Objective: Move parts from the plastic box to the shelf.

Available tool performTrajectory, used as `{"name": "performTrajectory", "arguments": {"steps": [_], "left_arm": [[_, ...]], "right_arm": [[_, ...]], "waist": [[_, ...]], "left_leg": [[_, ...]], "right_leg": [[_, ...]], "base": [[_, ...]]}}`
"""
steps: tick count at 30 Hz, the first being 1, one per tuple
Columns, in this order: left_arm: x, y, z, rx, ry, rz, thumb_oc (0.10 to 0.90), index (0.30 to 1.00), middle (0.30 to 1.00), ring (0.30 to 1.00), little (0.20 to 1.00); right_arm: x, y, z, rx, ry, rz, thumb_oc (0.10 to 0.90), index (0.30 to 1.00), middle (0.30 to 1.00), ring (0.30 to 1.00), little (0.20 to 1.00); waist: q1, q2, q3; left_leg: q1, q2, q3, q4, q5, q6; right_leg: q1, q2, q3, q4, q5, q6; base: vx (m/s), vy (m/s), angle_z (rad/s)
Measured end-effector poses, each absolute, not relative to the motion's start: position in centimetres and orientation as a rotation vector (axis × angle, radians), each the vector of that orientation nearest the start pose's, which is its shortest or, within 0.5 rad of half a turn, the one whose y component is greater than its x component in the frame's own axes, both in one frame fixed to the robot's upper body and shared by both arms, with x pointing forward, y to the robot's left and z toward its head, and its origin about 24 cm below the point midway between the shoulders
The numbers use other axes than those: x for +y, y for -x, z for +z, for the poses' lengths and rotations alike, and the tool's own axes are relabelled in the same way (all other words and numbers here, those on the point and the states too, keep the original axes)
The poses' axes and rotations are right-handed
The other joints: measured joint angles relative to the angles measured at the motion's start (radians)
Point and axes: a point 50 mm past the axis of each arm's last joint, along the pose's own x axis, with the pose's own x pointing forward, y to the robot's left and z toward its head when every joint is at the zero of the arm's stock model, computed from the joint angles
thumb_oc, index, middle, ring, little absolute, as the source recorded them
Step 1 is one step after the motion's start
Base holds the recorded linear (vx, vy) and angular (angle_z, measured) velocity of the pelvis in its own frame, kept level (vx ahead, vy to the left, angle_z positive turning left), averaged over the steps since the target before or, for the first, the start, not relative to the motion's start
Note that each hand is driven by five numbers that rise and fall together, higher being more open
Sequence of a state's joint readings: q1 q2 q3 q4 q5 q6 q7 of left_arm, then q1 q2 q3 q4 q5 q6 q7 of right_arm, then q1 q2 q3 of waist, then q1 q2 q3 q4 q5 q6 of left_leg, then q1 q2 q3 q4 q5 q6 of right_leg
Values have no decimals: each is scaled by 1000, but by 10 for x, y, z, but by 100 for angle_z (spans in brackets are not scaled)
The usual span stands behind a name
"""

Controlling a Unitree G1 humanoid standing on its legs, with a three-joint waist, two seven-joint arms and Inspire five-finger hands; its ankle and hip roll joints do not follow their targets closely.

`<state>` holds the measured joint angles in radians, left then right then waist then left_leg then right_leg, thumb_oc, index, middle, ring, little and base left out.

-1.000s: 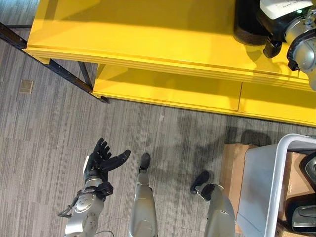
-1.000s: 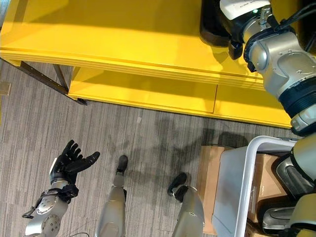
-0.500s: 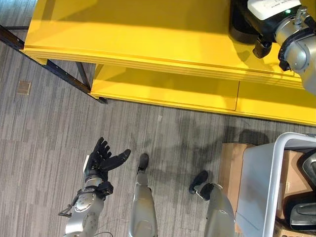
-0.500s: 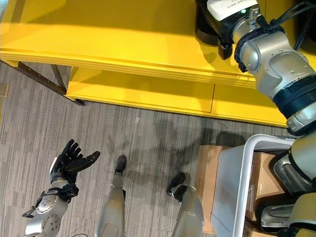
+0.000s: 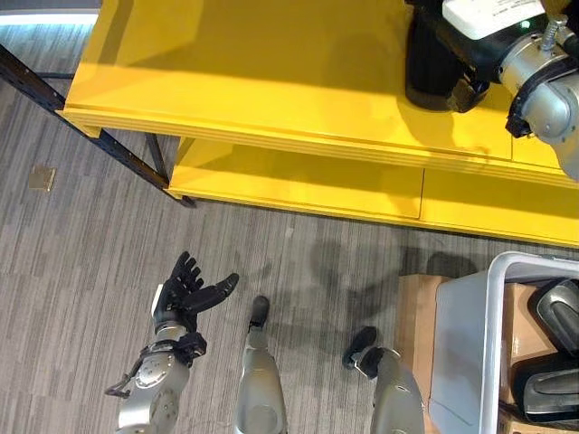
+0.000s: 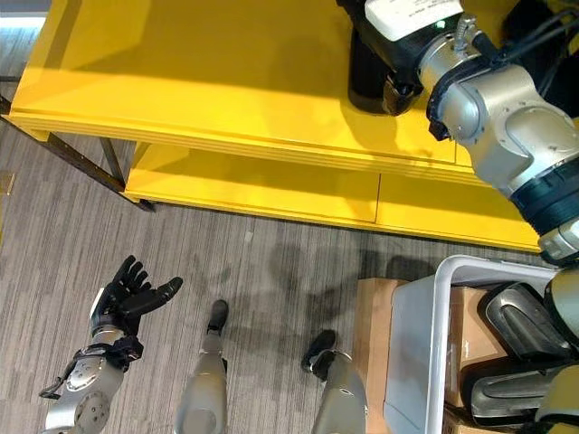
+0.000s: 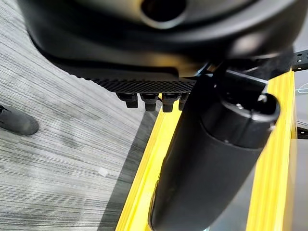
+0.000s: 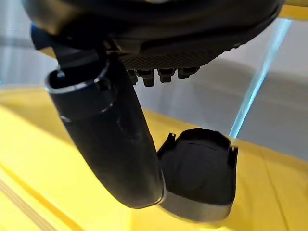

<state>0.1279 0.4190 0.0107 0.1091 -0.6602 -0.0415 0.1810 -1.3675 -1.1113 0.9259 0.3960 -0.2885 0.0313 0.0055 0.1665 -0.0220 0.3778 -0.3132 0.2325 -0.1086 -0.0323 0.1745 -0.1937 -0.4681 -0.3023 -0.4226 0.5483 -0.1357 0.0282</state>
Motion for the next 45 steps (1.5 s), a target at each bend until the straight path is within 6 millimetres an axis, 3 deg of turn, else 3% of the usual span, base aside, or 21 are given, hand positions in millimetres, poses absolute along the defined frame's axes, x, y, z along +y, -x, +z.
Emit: {"name": "performTrajectory", "arguments": {"steps": [9,13,16,23,28,31,33,37,39,45], "left_arm": [[255,-215,8,216,198,260,900,1000,1000,1000,1000],[254,-211,2,248,194,262,900,1000,1000,1000,1000],[256,-199,-8,301,190,269,900,1000,1000,1000,1000],[248,-193,-17,338,226,263,900,1000,1000,1000,1000],[238,-185,-28,379,245,268,900,1000,1000,1000,1000],[231,-185,-33,398,269,268,900,1000,1000,1000,1000],[232,-182,-36,414,263,274,900,1000,1000,1000,1000],[231,-180,-38,423,253,277,900,1000,1000,1000,1000],[226,-175,-43,440,261,291,900,1000,1000,1000,1000],[230,-163,-55,499,232,319,900,1000,1000,1000,1000]], "right_arm": [[-224,-345,280,-407,1376,72,900,1000,1000,1000,1000],[-231,-335,256,-369,1224,101,900,1000,1000,1000,1000],[-234,-324,226,-326,1027,134,900,1000,1000,1000,1000],[-247,-304,191,-258,799,111,900,1000,1000,1000,1000],[-236,-286,137,-188,454,90,900,1000,1000,1000,1000],[-232,-275,112,-135,333,82,900,1000,1000,1000,1000],[-230,-266,93,-80,262,69,900,1000,1000,1000,1000],[-232,-254,76,-29,170,25,900,1000,1000,1000,1000],[-229,-234,53,32,70,-5,900,1000,1000,1000,1000],[-221,-197,13,200,-43,-2,900,1000,1000,1000,1000]], "waist": [[-32,-3,-27],[-58,-4,-60],[-90,-4,-89],[-124,4,-147],[-165,6,-204],[-171,8,-208],[-193,10,-217],[-197,11,-221],[-199,7,-240],[-217,-14,-270]], "left_leg": [[89,-30,28,-6,-23,35],[111,-42,42,-9,-34,49],[165,-50,65,-12,-56,57],[228,-58,102,-29,-70,62],[267,-58,122,-32,-89,61],[295,-57,138,-43,-91,63],[301,-56,146,-45,-96,66],[323,-53,158,-45,-95,59],[336,-48,158,-46,-103,65],[344,-49,167,-45,-105,64]], "right_leg": [[124,-4,8,-115,52,44],[153,-5,16,-157,69,58],[220,1,28,-216,93,78],[281,10,53,-286,119,97],[322,19,66,-328,134,102],[338,25,81,-341,138,106],[339,27,89,-345,140,107],[357,33,100,-358,149,107],[374,39,100,-366,149,108],[373,40,111,-374,151,107]], "base": [[41,80,-2],[66,76,-6],[57,59,-15],[41,37,-11],[34,34,-14],[23,29,-14],[14,26,-11],[5,32,-9],[-19,55,-1],[-40,67,-3]]}}
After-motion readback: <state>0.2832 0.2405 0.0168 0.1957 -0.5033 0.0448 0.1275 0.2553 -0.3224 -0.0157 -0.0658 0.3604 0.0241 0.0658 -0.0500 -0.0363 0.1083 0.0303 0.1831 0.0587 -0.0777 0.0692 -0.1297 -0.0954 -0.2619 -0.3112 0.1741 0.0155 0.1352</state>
